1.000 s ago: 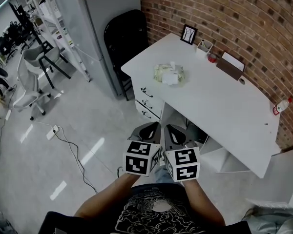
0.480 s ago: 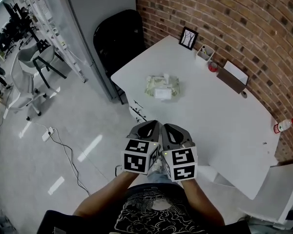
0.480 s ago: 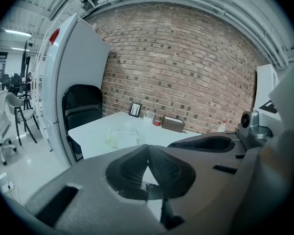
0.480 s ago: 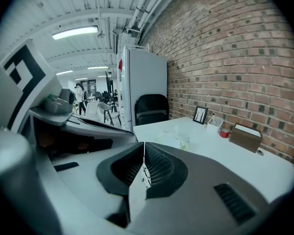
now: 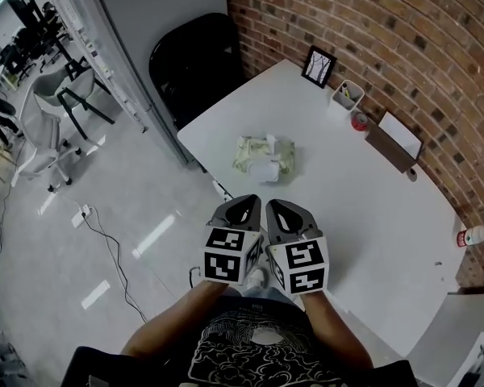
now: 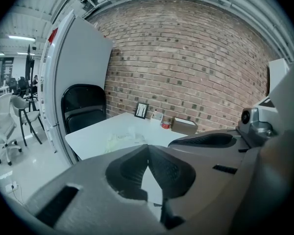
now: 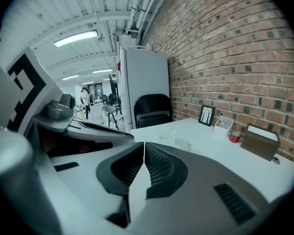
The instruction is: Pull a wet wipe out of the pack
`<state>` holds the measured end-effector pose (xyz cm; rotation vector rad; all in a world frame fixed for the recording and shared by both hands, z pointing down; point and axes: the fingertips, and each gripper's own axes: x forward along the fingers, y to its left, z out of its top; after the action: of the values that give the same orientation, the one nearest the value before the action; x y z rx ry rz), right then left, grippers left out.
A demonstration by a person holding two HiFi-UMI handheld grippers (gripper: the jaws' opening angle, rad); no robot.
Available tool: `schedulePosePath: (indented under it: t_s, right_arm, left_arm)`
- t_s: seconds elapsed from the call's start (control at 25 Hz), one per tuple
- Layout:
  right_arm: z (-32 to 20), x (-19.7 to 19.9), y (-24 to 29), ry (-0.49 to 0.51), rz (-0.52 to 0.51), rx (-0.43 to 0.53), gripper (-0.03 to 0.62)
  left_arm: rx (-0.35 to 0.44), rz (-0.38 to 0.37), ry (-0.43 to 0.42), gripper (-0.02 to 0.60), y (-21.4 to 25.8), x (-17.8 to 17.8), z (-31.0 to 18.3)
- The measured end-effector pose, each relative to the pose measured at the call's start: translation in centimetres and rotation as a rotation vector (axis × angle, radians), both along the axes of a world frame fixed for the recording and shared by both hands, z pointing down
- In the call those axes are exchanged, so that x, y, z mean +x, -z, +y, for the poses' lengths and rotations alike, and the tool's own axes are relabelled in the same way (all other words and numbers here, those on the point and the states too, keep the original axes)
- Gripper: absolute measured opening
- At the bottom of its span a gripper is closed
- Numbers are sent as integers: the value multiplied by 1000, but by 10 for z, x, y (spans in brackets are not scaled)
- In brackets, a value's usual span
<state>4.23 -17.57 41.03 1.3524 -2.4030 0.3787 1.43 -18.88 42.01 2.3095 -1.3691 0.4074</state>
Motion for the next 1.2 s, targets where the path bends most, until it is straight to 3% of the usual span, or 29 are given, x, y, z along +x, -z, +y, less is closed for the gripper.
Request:
schedulePosePath:
  t_s: [0.56,1.2]
  right_arm:
    - [-42,-8,-18,43,-14,-30,18]
    - [-120,-28,-56,-22,94,-86,20]
  left_arm:
    - [-27,-13,44,12,-21,-7,-40]
    - [-93,-9,-38,12,-55,-31,-116]
